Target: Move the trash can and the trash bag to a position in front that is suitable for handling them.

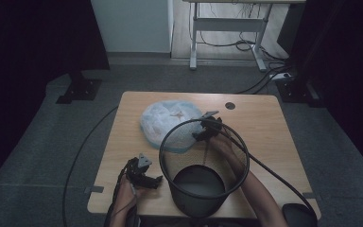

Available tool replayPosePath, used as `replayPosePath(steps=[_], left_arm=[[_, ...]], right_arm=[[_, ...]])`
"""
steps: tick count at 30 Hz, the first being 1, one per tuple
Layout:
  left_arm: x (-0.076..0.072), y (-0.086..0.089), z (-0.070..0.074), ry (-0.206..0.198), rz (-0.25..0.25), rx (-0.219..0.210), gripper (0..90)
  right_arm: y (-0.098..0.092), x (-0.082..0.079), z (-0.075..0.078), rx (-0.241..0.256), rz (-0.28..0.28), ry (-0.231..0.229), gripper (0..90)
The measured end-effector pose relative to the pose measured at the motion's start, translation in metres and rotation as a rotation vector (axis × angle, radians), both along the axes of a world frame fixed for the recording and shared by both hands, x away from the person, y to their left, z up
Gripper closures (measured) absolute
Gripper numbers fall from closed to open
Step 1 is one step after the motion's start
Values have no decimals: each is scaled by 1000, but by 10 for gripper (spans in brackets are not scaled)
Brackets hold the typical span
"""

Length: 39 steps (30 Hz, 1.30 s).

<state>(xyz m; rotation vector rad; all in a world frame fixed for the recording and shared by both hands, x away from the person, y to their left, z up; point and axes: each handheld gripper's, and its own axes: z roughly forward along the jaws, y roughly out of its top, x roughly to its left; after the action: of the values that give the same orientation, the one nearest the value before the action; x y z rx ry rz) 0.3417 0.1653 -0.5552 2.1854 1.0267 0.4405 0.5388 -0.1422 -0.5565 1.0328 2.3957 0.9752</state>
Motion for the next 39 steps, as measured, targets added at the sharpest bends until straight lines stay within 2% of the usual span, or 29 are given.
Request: replayPosePath(steps=[2, 10, 14, 19, 27, 39], left_arm=[[0, 0, 0, 0, 1, -1, 0], [0, 0, 0, 0, 5, 0, 0], [0, 0, 0, -2, 11, -1, 0], [0, 0, 0, -3, 13, 1, 0], [0, -1, 0, -4, 17, 0, 0], [0, -1, 0, -3, 18, 1, 0]], right_arm=[[-6, -1, -3, 45, 6, 38, 0], [-26, -15, -3, 40, 73, 34, 0], [-37, -24, -3, 38, 74, 34, 0], [-53, -35, -3, 42, 59, 33, 1], [-89, -54, -3, 46, 17, 26, 27], [-150, -96, -4, 54, -85, 26, 32]])
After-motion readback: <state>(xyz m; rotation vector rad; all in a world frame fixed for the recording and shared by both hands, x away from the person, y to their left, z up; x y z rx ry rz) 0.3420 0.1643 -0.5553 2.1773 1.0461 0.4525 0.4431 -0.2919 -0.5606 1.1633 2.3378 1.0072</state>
